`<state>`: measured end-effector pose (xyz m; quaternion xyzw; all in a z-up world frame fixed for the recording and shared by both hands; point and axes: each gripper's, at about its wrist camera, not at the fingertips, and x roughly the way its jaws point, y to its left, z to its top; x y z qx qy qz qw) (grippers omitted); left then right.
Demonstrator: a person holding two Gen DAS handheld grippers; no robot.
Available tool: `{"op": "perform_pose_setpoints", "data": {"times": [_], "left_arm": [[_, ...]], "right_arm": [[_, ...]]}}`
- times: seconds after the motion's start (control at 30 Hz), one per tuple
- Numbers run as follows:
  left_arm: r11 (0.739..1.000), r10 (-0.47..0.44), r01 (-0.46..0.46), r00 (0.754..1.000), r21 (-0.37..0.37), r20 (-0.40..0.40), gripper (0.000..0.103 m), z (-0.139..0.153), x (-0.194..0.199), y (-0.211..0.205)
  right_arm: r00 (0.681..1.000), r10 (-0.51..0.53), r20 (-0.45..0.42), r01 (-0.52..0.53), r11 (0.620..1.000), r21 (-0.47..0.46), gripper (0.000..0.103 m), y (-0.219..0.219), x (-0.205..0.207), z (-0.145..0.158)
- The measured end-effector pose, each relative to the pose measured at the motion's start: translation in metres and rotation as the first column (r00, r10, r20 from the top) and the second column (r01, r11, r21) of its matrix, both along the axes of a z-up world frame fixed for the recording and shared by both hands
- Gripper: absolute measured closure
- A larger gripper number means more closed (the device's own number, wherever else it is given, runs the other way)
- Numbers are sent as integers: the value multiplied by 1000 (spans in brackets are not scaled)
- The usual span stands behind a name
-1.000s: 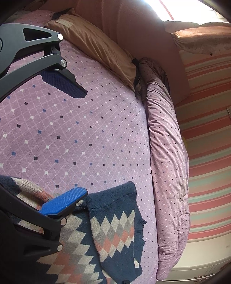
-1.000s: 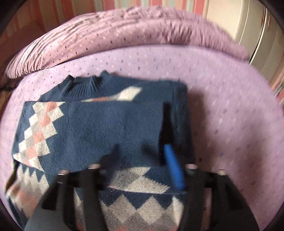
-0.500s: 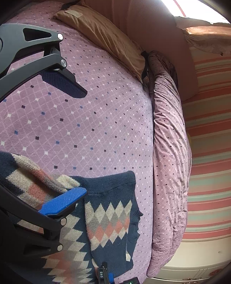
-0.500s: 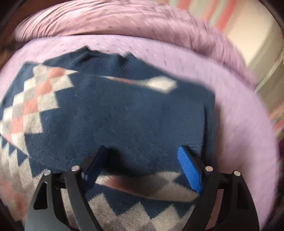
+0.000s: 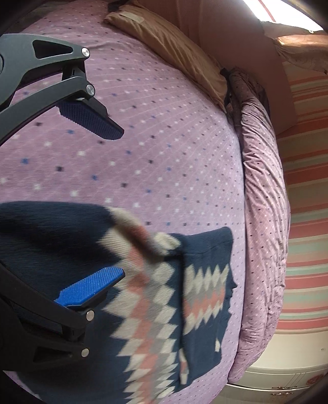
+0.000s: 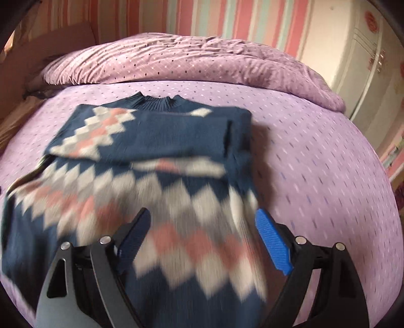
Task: Fold small clothes
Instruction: 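Fold the hem up toward the collar with the right gripper and release, then close the right gripper on the folded sweater's edge while the left gripper grasps beside it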
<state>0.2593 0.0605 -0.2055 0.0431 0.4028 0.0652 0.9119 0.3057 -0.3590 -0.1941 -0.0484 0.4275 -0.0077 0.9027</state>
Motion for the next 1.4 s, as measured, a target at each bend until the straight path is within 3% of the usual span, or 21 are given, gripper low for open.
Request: {"op": "perform_pose_setpoints", "data": {"times": [0.1,0.27,0.47,0.53,0.63,0.7,0.73,0.77,1.0,1.17,1.33,1.37,1.4], "left_arm": [[1000,21,-21,1000,-20,-12,3,-1,-37,4],[999,38,-39,999,-22,-36,3,-8,-97,12],[998,47,-49,998,-32,-46,3,-4,-146,13],[998,49,-51,998,-31,-41,3,0,-159,13],[998,55,-56,998,-34,-39,3,6,-172,15],[998,60,-62,998,-32,-34,3,10,-177,16],[997,63,-64,997,-30,-32,3,12,-179,17],[997,65,-66,997,-28,-31,3,14,-181,18],[998,60,-61,998,-34,-25,3,20,-181,18],[995,13,-20,998,-99,-62,3,-8,-166,13],[977,-59,46,997,-210,-56,3,-27,-157,5],[971,-71,57,996,-234,-56,3,-31,-156,3],[964,-83,64,995,-256,-62,3,-36,-154,2]], "right_arm": [[999,-35,15,34,999,33,17,-20,-56,6],[994,-106,-37,108,992,71,17,-53,-143,-5],[983,-137,-123,153,978,139,25,-68,-187,-35],[977,-148,-151,172,973,157,36,-69,-192,-49],[962,-171,-212,214,957,197,59,-68,-188,-72],[952,-173,-252,243,929,280,86,-73,-185,-88],[952,-169,-255,248,913,324,94,-74,-185,-91],[952,-168,-256,253,902,349,95,-74,-185,-90],[966,-206,-159,243,931,272,97,-91,-201,-53],[970,-155,-187,189,965,183,96,-79,-190,-65],[976,-129,-174,160,971,178,92,-75,-193,-65],[976,-124,-176,156,971,179,84,-75,-193,-65],[976,-122,-181,155,972,179,58,-76,-194,-65]]}}
